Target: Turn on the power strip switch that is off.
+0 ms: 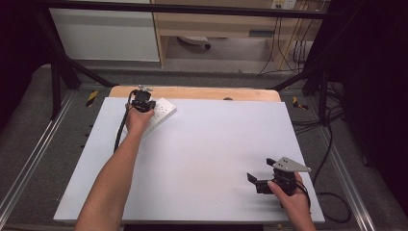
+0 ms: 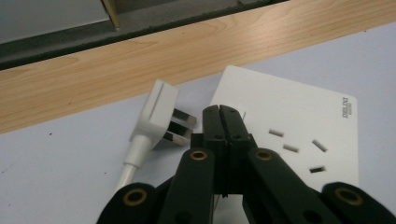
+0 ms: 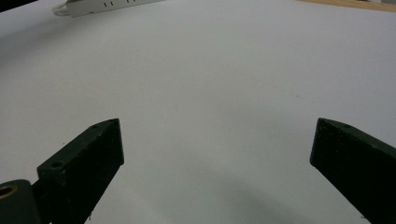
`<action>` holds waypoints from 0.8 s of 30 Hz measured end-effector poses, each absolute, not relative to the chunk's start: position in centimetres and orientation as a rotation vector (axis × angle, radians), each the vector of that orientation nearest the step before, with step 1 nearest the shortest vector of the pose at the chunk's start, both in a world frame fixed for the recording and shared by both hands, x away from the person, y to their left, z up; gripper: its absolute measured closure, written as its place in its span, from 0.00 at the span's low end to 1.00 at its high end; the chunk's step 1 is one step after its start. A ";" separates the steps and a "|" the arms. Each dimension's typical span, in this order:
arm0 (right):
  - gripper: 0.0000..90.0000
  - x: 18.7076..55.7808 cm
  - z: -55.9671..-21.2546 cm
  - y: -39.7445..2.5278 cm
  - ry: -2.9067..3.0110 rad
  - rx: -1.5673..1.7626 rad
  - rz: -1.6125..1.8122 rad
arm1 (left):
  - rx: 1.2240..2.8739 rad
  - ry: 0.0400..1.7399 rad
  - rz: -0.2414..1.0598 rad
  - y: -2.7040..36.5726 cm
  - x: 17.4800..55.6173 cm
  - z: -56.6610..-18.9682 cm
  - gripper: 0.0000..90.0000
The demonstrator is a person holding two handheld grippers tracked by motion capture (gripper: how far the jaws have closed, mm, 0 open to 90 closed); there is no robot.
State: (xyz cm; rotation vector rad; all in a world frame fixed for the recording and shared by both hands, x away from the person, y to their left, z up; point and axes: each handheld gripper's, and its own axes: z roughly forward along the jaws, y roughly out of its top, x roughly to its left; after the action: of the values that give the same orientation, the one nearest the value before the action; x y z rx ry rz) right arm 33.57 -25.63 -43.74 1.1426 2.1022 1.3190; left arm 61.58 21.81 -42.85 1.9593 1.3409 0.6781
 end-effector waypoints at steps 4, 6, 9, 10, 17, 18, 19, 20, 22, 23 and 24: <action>0.04 33.6 -43.8 -25.6 2.104 1.141 1.319 | 1.954 1.337 0.683 22.1 61.6 -42.9 1.00; 0.04 33.6 -43.7 -25.6 2.103 1.141 1.320 | 1.949 1.317 0.673 22.1 61.5 -43.0 1.00; 0.04 33.6 -43.8 -25.6 2.105 1.140 1.320 | 1.941 1.307 0.663 22.0 61.5 -43.0 1.00; 0.04 33.6 -43.8 -25.6 2.106 1.143 1.322 | 1.935 1.302 0.663 21.9 61.5 -42.9 1.00; 0.04 33.6 -43.7 -25.6 2.104 1.139 1.319 | 1.915 1.276 0.667 21.5 61.2 -42.1 1.00; 0.04 33.6 -43.7 -25.6 2.104 1.140 1.319 | 1.919 1.273 0.665 21.4 61.1 -42.1 1.00; 0.04 33.6 -43.7 -25.6 2.102 1.138 1.319 | 1.918 1.271 0.664 21.4 61.0 -42.0 1.00; 0.04 33.6 -43.7 -25.6 2.102 1.138 1.320 | 1.912 1.273 0.664 21.4 61.0 -42.0 1.00; 0.04 33.6 -43.7 -25.6 2.102 1.134 1.319 | 1.905 1.271 0.658 21.4 60.9 -41.8 1.00; 0.04 33.6 -43.7 -25.5 2.103 1.134 1.319 | 1.903 1.269 0.658 21.4 60.8 -41.7 1.00; 0.04 33.6 -43.7 -25.5 2.103 1.135 1.320 | 1.903 1.268 0.659 21.4 60.8 -41.7 1.00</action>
State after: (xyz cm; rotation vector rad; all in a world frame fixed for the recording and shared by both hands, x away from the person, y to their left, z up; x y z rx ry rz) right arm 33.57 -25.53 -43.69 1.1351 2.1034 1.3203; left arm 60.76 21.39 -41.67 1.9027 1.2678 0.6586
